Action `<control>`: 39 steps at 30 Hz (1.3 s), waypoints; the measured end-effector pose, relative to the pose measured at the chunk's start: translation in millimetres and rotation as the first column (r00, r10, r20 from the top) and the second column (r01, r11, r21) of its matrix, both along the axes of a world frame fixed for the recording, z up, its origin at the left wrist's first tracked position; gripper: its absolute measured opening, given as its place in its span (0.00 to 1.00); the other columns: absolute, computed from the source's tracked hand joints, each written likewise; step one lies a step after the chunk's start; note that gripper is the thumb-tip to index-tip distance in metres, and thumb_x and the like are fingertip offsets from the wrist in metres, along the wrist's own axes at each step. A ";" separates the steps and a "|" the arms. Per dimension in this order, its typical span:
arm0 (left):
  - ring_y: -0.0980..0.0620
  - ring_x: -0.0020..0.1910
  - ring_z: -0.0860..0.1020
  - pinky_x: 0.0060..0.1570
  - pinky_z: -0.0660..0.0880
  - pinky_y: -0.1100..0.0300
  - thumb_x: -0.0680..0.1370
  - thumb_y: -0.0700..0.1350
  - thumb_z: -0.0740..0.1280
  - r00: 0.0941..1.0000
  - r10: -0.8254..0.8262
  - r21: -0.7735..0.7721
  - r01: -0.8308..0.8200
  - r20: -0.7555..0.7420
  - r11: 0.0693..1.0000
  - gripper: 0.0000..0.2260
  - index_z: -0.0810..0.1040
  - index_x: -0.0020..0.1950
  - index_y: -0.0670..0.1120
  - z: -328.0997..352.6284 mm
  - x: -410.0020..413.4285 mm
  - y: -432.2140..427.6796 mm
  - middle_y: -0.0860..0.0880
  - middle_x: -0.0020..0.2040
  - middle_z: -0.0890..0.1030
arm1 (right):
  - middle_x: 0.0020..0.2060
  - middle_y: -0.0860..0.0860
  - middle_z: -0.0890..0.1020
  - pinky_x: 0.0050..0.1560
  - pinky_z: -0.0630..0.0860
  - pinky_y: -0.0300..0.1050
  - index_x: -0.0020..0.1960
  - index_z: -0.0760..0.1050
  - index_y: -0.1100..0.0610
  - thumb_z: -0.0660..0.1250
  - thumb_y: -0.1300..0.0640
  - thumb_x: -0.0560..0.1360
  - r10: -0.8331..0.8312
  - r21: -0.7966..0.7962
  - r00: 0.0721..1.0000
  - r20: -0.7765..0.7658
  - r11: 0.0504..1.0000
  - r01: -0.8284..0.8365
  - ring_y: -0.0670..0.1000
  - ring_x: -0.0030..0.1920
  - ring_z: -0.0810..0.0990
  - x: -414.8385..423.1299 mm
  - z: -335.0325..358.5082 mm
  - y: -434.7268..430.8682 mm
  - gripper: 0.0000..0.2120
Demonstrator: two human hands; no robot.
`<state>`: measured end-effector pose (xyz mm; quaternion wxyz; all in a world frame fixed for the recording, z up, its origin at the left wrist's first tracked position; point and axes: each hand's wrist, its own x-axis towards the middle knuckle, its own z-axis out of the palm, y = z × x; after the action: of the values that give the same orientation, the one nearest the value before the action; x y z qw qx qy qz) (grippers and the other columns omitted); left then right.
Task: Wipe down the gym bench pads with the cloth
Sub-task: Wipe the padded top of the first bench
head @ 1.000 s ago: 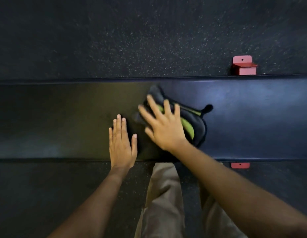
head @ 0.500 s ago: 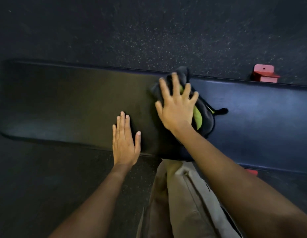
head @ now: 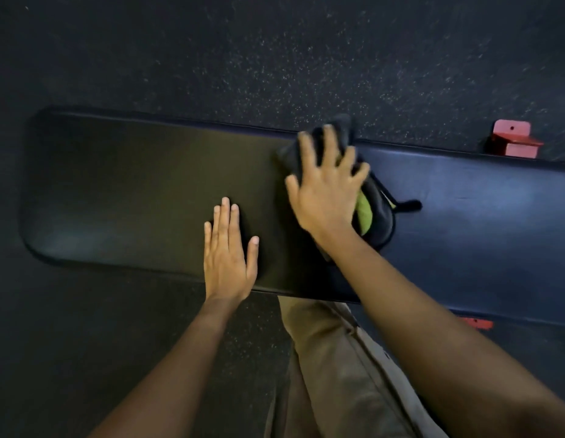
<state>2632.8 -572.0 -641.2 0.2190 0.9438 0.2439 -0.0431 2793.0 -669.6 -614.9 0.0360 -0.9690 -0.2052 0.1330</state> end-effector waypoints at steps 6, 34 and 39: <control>0.46 0.75 0.52 0.74 0.43 0.56 0.81 0.50 0.53 0.999 -0.050 0.037 0.049 0.003 0.998 0.26 0.57 0.75 0.37 -1.4 -1.9 31.9 0.39 0.76 0.57 | 0.74 0.55 0.59 0.60 0.63 0.64 0.73 0.60 0.46 0.54 0.41 0.73 0.520 0.047 0.852 0.052 0.851 -0.523 0.64 0.63 0.65 -97.9 -5.2 -77.1 0.30; 0.45 0.76 0.51 0.74 0.43 0.56 0.80 0.51 0.54 0.996 -0.088 0.029 0.087 0.002 0.996 0.27 0.57 0.75 0.37 1.5 -19.9 131.5 0.40 0.76 0.55 | 0.76 0.54 0.62 0.63 0.64 0.64 0.76 0.61 0.46 0.59 0.40 0.73 0.226 0.022 0.974 0.026 0.974 -0.227 0.66 0.66 0.67 -70.5 -1.0 94.1 0.32; 0.46 0.76 0.51 0.74 0.43 0.55 0.80 0.51 0.54 0.996 -0.084 0.021 0.085 -0.022 0.996 0.27 0.57 0.75 0.38 4.8 -48.9 178.1 0.41 0.77 0.55 | 0.73 0.55 0.66 0.58 0.66 0.61 0.73 0.61 0.45 0.57 0.41 0.71 0.342 0.077 0.938 0.052 0.936 -0.345 0.64 0.61 0.67 -121.3 -0.8 26.2 0.31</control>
<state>2583.9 -393.9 -636.4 0.2039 0.9551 0.2065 -0.0594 2671.7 -643.4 -615.7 0.0493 -0.9183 -0.3772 0.1099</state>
